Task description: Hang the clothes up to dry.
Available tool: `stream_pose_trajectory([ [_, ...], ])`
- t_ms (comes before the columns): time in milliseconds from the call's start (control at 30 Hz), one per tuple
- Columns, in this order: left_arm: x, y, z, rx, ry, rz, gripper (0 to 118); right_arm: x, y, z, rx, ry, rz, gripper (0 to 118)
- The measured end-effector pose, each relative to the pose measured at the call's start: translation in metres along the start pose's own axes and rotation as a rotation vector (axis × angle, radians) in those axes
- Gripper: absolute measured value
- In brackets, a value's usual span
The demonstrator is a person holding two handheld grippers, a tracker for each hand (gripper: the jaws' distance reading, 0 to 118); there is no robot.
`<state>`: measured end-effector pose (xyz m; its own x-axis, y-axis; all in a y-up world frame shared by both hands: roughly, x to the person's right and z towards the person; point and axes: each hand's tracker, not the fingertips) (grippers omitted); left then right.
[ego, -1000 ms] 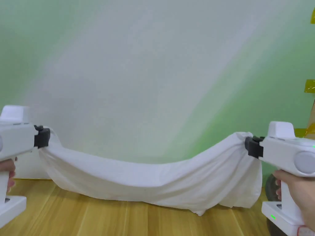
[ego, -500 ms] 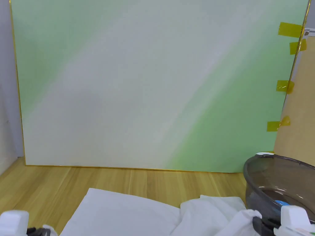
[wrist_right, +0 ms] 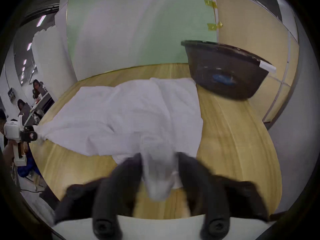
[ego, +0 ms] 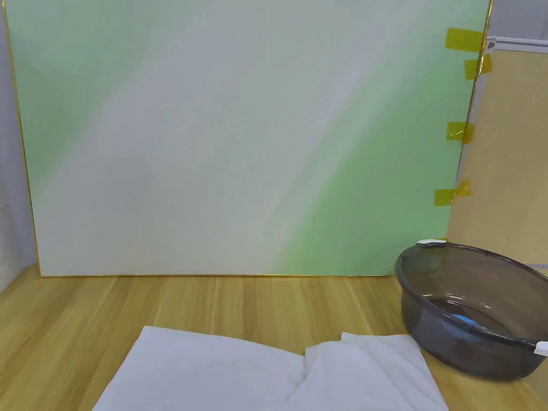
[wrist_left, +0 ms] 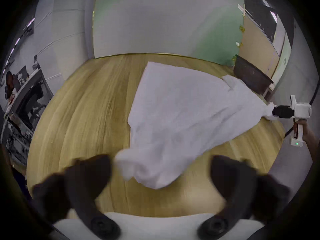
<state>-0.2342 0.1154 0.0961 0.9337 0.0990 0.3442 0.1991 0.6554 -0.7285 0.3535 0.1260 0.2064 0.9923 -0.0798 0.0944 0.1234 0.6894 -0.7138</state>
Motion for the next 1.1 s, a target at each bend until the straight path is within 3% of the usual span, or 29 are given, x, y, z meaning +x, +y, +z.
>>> stream_pose_trajectory([
  [33,0.002,0.002,0.008,0.054,-0.023,-0.026,112,0.000,0.000,0.003,-0.002,-0.003,0.019,89],
  [67,0.005,0.005,0.013,0.079,-0.020,-0.056,112,-0.001,0.002,0.009,0.017,0.006,0.035,101],
  [200,0.009,0.048,0.042,0.197,-0.048,-0.019,113,-0.014,0.047,0.054,0.279,0.042,0.096,104],
  [300,0.020,0.096,0.058,0.333,-0.073,-0.025,113,-0.037,0.095,0.083,0.510,0.056,0.102,118],
  [433,0.052,0.154,0.063,0.465,-0.048,-0.019,113,-0.069,0.155,0.089,0.591,0.041,0.101,118],
  [500,0.068,0.177,0.058,0.522,-0.039,-0.030,111,-0.085,0.176,0.085,0.661,-0.016,0.080,117],
  [533,0.074,0.186,0.054,0.531,-0.012,-0.039,107,-0.091,0.183,0.081,0.687,-0.008,0.074,114],
  [633,0.084,0.206,0.033,0.542,0.034,-0.024,61,-0.105,0.201,0.063,0.649,0.077,0.052,99],
  [667,0.086,0.211,0.026,0.540,0.033,-0.019,31,-0.110,0.203,0.056,0.646,0.083,0.056,71],
  [700,0.088,0.214,0.019,0.541,0.041,0.007,11,-0.117,0.205,0.047,0.629,0.074,0.067,35],
  [733,0.091,0.216,0.012,0.535,0.064,0.014,4,-0.123,0.205,0.037,0.615,-0.006,0.104,1],
  [767,0.092,0.217,0.008,0.532,0.101,0.026,2,-0.129,0.204,0.030,0.630,0.004,0.118,0],
  [800,0.095,0.218,0.002,0.530,0.099,0.019,2,-0.129,0.203,0.024,0.617,-0.050,0.141,0],
  [1100,0.080,0.223,-0.015,0.468,0.117,0.056,2,-0.134,0.183,0.012,0.572,0.031,0.158,0],
])
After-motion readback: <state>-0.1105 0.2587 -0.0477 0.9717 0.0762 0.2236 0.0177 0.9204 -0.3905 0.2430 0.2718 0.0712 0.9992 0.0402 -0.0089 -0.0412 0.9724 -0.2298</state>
